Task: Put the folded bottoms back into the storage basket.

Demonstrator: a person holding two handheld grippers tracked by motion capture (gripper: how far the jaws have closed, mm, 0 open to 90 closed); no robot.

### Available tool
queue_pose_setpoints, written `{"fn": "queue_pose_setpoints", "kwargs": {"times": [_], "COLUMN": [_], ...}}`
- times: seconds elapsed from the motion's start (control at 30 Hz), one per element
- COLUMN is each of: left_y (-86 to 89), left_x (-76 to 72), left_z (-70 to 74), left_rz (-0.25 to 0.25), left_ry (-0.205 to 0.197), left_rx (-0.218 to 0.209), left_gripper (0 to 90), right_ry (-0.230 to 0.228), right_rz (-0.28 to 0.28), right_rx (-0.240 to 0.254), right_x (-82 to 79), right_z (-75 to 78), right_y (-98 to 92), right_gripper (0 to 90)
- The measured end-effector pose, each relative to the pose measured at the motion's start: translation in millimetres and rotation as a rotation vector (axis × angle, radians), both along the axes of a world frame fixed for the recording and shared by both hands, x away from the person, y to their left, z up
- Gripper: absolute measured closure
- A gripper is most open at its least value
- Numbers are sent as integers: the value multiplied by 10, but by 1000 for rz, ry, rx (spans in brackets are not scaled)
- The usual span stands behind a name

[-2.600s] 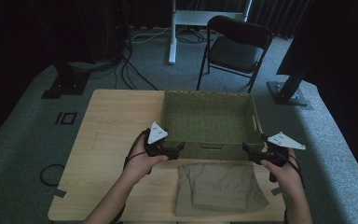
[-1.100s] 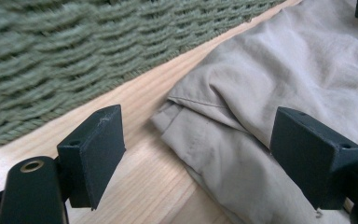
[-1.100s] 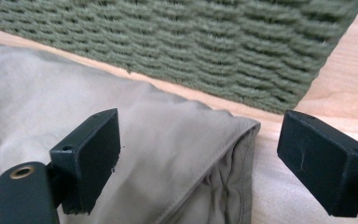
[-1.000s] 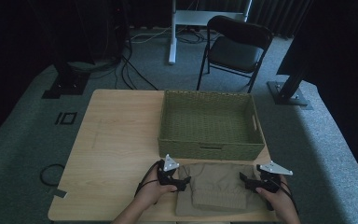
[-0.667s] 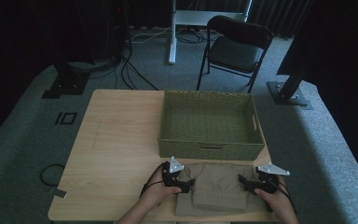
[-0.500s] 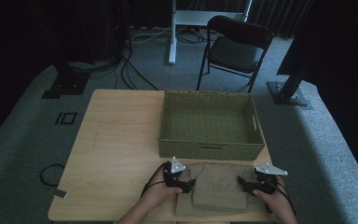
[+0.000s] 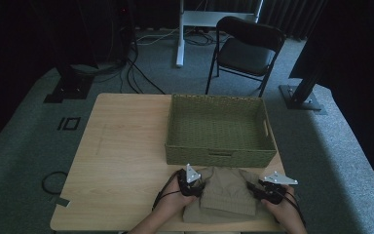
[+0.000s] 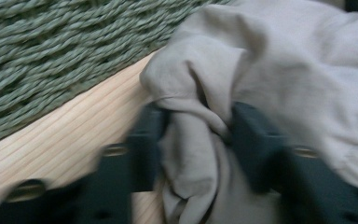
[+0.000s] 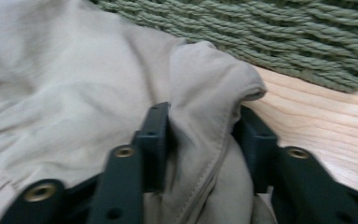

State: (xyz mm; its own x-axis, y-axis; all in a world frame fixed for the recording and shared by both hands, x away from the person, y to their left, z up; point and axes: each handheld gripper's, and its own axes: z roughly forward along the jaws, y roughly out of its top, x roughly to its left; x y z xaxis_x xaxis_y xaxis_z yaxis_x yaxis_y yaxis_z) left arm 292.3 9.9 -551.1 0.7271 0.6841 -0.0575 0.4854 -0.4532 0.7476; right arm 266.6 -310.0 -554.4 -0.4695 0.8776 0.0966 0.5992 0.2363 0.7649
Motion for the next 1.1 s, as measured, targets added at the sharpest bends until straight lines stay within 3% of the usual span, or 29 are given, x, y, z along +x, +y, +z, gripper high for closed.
{"fn": "queue_pose_setpoints", "kwargs": {"times": [0.03,0.07,0.17,0.3,0.53,0.97,1.1], "left_y": [-3,-7,5,38,108,218,255], "left_x": [10,16,14,12,-26,-111,-116], "left_z": [-1,0,10,106,389,740,866], "left_rz": [-10,-20,-26,-30,-51,-72,-69], "left_ry": [10,7,6,-2,-40,-86,-103], "left_rx": [-13,-14,-19,-20,-33,-87,-124], "left_gripper": [709,751,809,823,828,829,829], "right_ry": [3,3,26,32,-14,-75,-98], "right_rz": [-2,-3,-2,9,29,79,79], "right_rx": [8,13,4,14,65,115,143], "right_x": [-2,-6,-12,-11,-67,-187,-199], "right_z": [-1,-1,48,134,385,777,886], "right_y": [9,19,45,48,127,161,136], "right_gripper": [658,688,751,767,776,781,781]}}
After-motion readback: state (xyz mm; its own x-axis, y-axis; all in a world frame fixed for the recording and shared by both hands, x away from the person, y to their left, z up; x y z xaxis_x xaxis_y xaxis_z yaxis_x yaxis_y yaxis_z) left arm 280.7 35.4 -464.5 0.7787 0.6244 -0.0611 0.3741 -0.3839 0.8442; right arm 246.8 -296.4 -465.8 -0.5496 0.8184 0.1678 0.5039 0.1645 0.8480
